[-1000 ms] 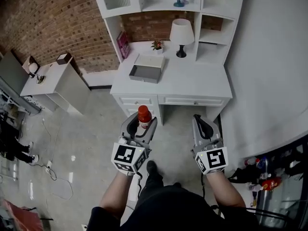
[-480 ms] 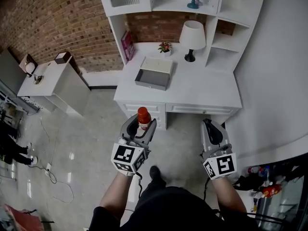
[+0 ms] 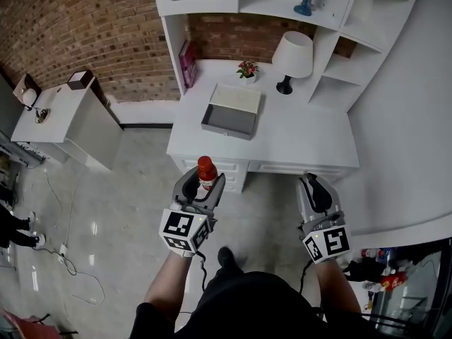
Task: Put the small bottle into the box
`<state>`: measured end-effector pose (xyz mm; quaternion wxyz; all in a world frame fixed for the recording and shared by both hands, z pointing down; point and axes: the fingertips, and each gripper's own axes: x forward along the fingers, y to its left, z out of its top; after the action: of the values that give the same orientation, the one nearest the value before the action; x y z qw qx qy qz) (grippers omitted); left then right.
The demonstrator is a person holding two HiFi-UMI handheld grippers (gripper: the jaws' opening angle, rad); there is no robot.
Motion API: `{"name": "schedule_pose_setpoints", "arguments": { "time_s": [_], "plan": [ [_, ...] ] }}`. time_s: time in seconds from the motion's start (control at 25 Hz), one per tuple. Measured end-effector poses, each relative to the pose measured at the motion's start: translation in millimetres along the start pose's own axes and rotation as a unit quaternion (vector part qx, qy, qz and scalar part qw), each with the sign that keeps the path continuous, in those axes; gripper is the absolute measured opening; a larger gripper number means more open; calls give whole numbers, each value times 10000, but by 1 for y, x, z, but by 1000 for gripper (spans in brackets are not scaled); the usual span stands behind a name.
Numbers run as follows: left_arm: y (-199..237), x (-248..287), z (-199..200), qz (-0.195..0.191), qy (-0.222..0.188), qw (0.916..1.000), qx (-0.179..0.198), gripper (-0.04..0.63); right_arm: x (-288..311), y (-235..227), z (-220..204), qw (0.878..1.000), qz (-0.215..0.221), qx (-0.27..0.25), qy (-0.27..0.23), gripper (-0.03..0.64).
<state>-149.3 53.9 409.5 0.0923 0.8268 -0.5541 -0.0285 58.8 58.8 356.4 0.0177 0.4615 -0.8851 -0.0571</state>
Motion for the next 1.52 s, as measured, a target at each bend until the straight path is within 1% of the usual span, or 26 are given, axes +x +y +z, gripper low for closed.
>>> {"name": "schedule_pose_setpoints", "arguments": {
  "time_s": [0.08, 0.24, 0.32, 0.48, 0.6, 0.8, 0.92, 1.08, 1.2, 1.28, 1.4, 1.52],
  "plan": [
    [15, 4, 0, -47, 30, 10000, -30, 218, 12, 2, 0, 10000, -33, -14, 45, 95],
    [39, 16, -4, -148, 144, 9998, 52, 218, 30, 1, 2, 9999, -85, 141, 17, 97],
    [45, 24, -6, -208, 283, 9994, 24, 218, 39, 2, 3, 9998, -48, 210, 30, 97],
    [58, 47, -19, -299, 570, 9979, 49, 218, 60, -2, -3, 9999, 21, -16, 120, 104],
    [66, 68, -32, -378, 830, 9957, 175, 218, 78, -9, -13, 9999, 110, -14, 111, 109],
    [76, 109, -49, -524, 1370, 9880, 472, 219, 114, -31, -34, 9989, 367, 283, 37, 109],
    [78, 138, -57, -595, 1675, 9822, 599, 218, 138, -49, -43, 9976, 582, 368, 45, 109],
    [84, 182, -62, -627, 2050, 9756, 472, 218, 169, -76, -47, 9954, 891, 334, 67, 112],
    [89, 216, -68, -597, 2352, 9687, 517, 218, 189, -103, -55, 9938, 1009, 451, 116, 112],
    [94, 235, -80, -587, 2580, 9619, 693, 218, 199, -118, -64, 9927, 1073, 533, 147, 112],
    [102, 262, -101, -593, 2951, 9480, 1034, 218, 211, -137, -74, 9913, 1163, 596, 167, 112],
    [107, 285, -119, -708, 3327, 9324, 1226, 219, 222, -151, -81, 9903, 1217, 641, 208, 112]
  ]
}}
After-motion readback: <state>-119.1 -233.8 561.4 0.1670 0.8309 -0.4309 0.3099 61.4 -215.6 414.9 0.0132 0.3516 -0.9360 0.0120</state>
